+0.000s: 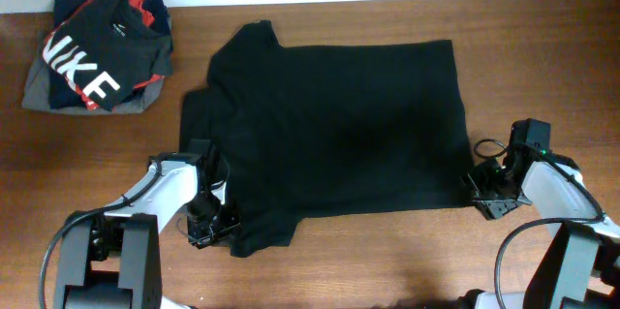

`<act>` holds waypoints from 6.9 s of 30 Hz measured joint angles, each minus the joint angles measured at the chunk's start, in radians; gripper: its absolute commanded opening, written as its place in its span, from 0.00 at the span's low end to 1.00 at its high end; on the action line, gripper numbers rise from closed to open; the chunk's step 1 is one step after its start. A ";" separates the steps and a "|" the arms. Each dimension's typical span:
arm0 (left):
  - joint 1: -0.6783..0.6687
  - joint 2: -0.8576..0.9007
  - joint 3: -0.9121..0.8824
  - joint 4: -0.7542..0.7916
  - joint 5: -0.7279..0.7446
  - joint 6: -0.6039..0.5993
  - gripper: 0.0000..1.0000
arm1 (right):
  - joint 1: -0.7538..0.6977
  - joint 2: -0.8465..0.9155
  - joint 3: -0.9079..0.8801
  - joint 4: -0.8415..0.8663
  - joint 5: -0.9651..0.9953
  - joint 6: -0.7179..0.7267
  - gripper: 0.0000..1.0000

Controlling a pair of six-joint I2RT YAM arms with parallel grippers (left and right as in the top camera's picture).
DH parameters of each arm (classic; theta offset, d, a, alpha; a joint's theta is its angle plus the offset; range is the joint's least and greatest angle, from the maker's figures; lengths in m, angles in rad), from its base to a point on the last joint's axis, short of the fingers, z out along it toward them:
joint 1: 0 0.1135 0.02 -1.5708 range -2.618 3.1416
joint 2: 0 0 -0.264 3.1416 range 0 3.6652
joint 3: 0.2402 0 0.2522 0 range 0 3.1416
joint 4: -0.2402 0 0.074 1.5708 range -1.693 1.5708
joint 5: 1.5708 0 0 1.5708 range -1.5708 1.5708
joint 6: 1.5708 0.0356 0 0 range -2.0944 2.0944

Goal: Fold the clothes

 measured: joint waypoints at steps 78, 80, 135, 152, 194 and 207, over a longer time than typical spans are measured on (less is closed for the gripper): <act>0.000 -0.172 0.256 0.329 -0.090 0.001 0.01 | -0.002 -0.011 0.044 0.125 -0.041 0.056 0.04; 0.000 -0.172 0.256 0.333 -0.109 0.001 0.01 | -0.002 -0.011 0.046 0.151 -0.053 0.055 0.04; -0.004 0.008 0.261 0.773 -0.308 0.005 0.57 | 0.161 0.061 0.051 0.460 0.095 0.068 0.59; -0.004 -0.019 0.328 0.461 -0.300 0.015 0.74 | 0.161 0.027 0.090 0.439 -0.079 -0.088 0.70; -0.003 0.166 0.424 0.307 -0.320 0.132 0.13 | 0.364 -0.055 0.142 0.200 -0.209 -0.247 0.65; -0.011 0.169 0.634 0.180 -0.166 0.127 0.64 | 0.364 -0.055 0.142 0.151 -0.156 -0.272 0.66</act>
